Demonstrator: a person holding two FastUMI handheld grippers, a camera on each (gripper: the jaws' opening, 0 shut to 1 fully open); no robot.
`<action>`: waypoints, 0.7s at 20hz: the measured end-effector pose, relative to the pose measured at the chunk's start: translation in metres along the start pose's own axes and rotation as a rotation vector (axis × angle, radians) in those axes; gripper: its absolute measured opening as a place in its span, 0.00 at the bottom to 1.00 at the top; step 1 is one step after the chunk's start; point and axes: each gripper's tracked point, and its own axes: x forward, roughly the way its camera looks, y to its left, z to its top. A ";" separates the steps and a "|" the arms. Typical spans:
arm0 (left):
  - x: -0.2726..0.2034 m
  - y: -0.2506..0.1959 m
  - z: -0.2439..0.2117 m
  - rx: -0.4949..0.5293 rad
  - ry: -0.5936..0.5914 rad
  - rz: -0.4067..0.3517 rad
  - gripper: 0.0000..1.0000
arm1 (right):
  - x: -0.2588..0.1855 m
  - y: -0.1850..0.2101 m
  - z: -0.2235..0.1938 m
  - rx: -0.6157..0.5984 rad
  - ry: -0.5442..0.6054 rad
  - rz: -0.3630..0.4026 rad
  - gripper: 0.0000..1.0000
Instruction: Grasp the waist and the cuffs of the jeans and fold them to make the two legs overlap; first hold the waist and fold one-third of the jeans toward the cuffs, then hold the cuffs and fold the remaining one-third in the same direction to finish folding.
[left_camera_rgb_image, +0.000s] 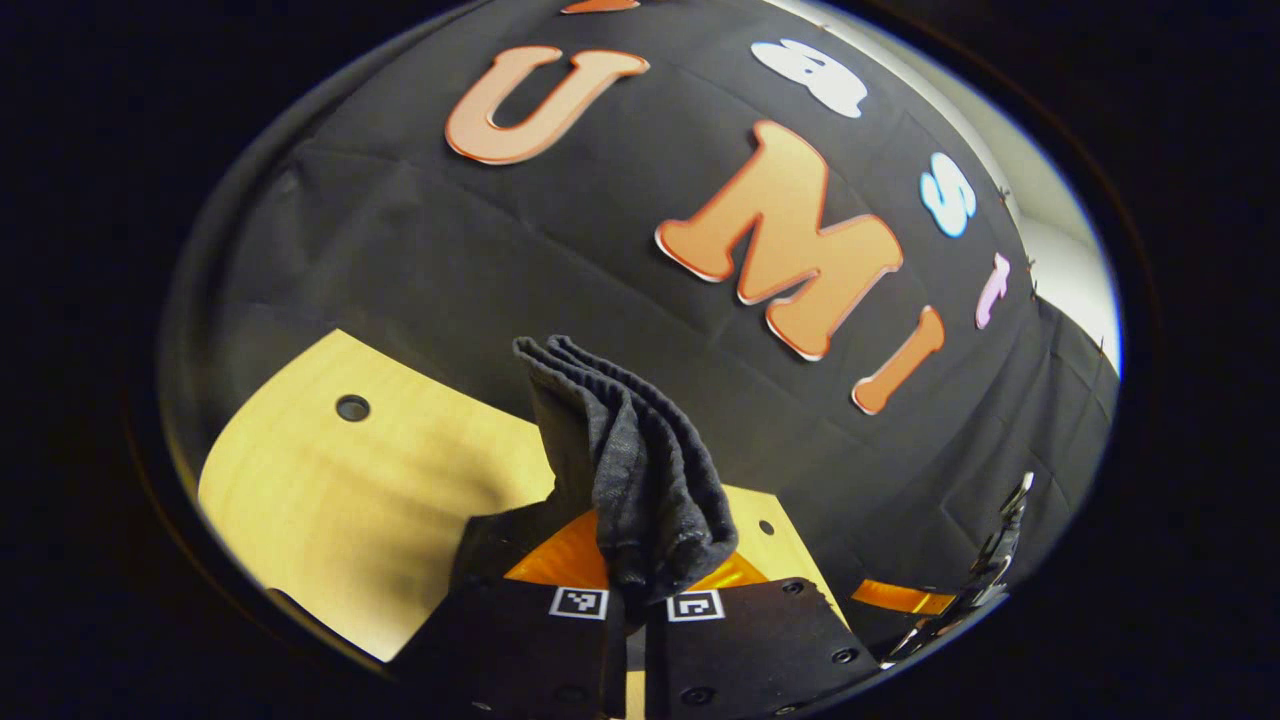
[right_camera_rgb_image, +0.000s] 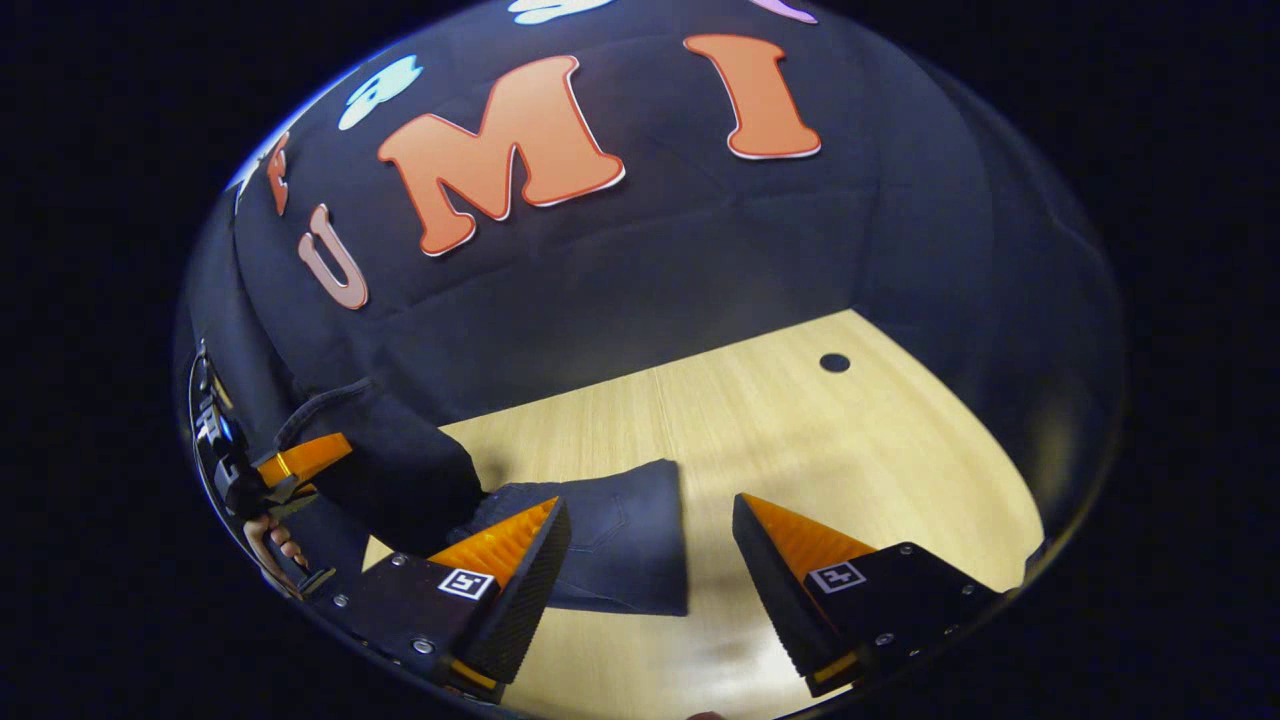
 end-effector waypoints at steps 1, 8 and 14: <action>0.008 -0.014 -0.013 0.020 0.019 -0.003 0.07 | -0.008 -0.006 0.003 -0.009 -0.010 0.007 0.98; 0.064 -0.063 -0.125 0.167 0.191 0.063 0.07 | -0.026 -0.059 0.016 -0.054 -0.049 0.015 0.99; 0.086 -0.078 -0.192 0.176 0.267 0.134 0.20 | -0.026 -0.089 0.015 -0.099 -0.046 0.034 0.98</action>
